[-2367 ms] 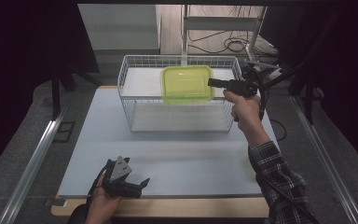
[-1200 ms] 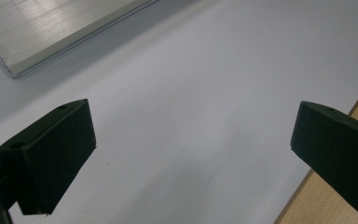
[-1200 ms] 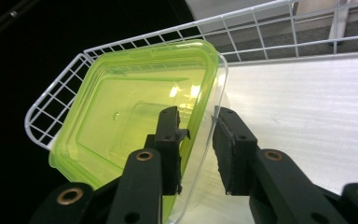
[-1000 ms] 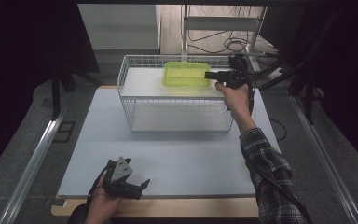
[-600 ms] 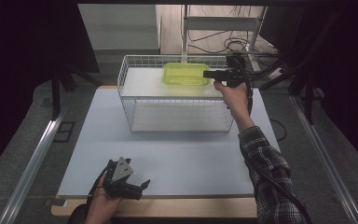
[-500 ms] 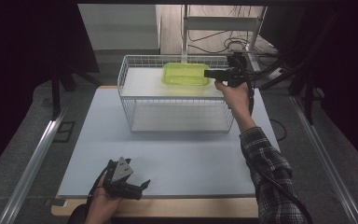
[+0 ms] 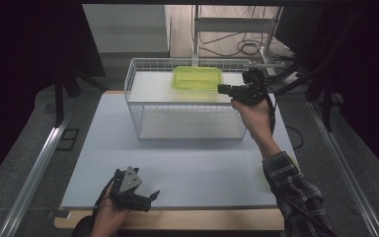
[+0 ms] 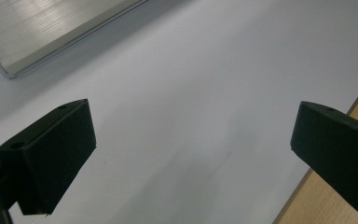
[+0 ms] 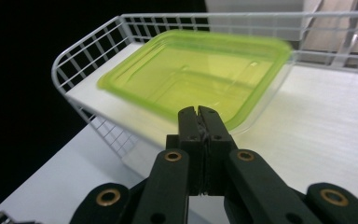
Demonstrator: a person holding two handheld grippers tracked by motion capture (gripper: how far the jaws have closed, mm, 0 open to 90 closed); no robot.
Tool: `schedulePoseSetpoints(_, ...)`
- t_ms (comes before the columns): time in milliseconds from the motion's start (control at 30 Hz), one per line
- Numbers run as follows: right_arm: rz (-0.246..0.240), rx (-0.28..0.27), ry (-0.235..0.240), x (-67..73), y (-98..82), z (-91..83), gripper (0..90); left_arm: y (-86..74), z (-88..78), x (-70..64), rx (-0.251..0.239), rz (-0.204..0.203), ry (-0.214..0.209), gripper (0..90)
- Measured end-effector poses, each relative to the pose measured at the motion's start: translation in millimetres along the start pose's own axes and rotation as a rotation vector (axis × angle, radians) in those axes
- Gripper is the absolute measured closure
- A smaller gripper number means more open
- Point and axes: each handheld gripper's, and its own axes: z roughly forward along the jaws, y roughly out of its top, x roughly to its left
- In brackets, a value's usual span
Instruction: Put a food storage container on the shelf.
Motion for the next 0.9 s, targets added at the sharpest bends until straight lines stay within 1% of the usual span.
schedulePoseSetpoints(67, -0.015, 0.007, 0.003, 2.9, -3.3, 2.1, 88.8, 0.0, 0.1, -0.1, 0.001, 0.002, 0.000, 0.0)
schedulePoseSetpoints(167, -0.034, 0.013, -0.013, 5.0, -5.0, 6.1, 88.8, -0.1, 0.3, -0.2, 0.002, 0.003, 0.002, 0.0)
schedulePoseSetpoints(433, -0.040, 0.014, -0.038, 2.1, -6.6, 12.8, 88.8, -0.3, 0.4, -0.2, 0.005, 0.003, 0.000, 0.0)
schedulePoseSetpoints(533, -0.049, 0.011, -0.060, 0.2, -5.9, 13.6, 88.7, -0.2, 0.6, -0.9, 0.008, 0.003, 0.000, 0.0)
schedulePoseSetpoints(567, -0.044, 0.012, -0.063, -0.5, -5.7, 13.8, 88.7, -0.1, 0.5, -1.0, 0.007, 0.003, 0.000, 0.0)
schedulePoseSetpoints(633, -0.037, 0.010, -0.061, -2.9, -5.9, 13.8, 88.4, -0.2, 0.6, -0.9, 0.008, 0.002, 0.000, 0.0)
schedulePoseSetpoints(767, -0.032, 0.006, -0.041, -4.2, -11.1, 9.6, 86.0, -0.3, 0.8, -0.5, 0.009, 0.001, -0.001, 0.0)
schedulePoseSetpoints(900, -0.031, 0.005, -0.020, -3.4, -19.0, 2.7, 81.4, -0.2, 0.7, -0.8, 0.008, 0.001, -0.001, 0.0)
